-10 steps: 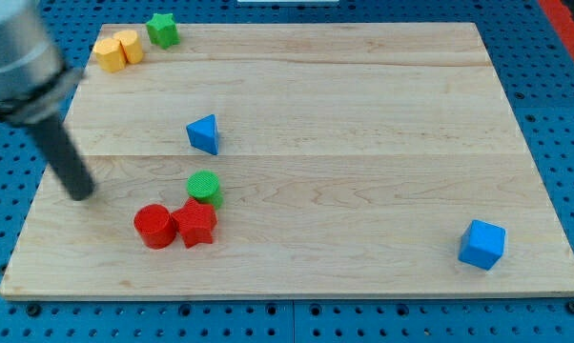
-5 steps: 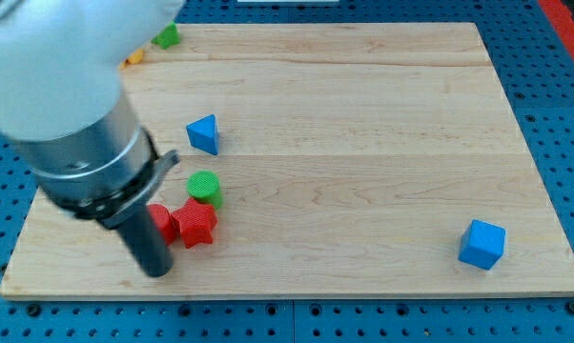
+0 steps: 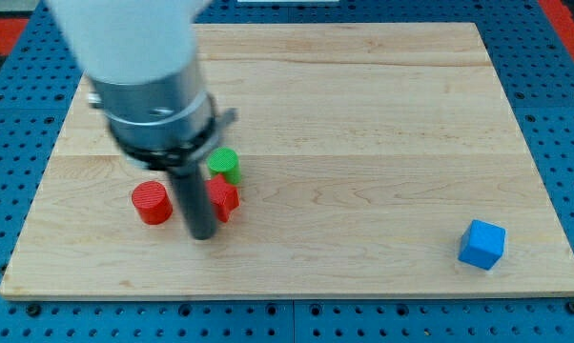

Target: Separate red star and the red circle

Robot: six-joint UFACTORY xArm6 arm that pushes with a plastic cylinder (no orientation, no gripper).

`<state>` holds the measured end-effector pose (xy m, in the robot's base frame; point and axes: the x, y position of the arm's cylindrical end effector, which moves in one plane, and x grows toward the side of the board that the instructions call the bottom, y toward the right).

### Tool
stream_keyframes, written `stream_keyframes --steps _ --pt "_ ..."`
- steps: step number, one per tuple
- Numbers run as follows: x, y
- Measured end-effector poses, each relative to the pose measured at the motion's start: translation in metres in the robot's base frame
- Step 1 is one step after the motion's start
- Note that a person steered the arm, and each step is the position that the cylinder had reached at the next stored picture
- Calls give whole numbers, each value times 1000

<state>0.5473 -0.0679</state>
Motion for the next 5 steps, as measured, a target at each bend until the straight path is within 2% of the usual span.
stream_keyframes --steps 1,2,3,4,5 --pt "-13 59" --pt "-62 58" --pt "-109 39" --pt "-123 -38" --pt "-176 -67"
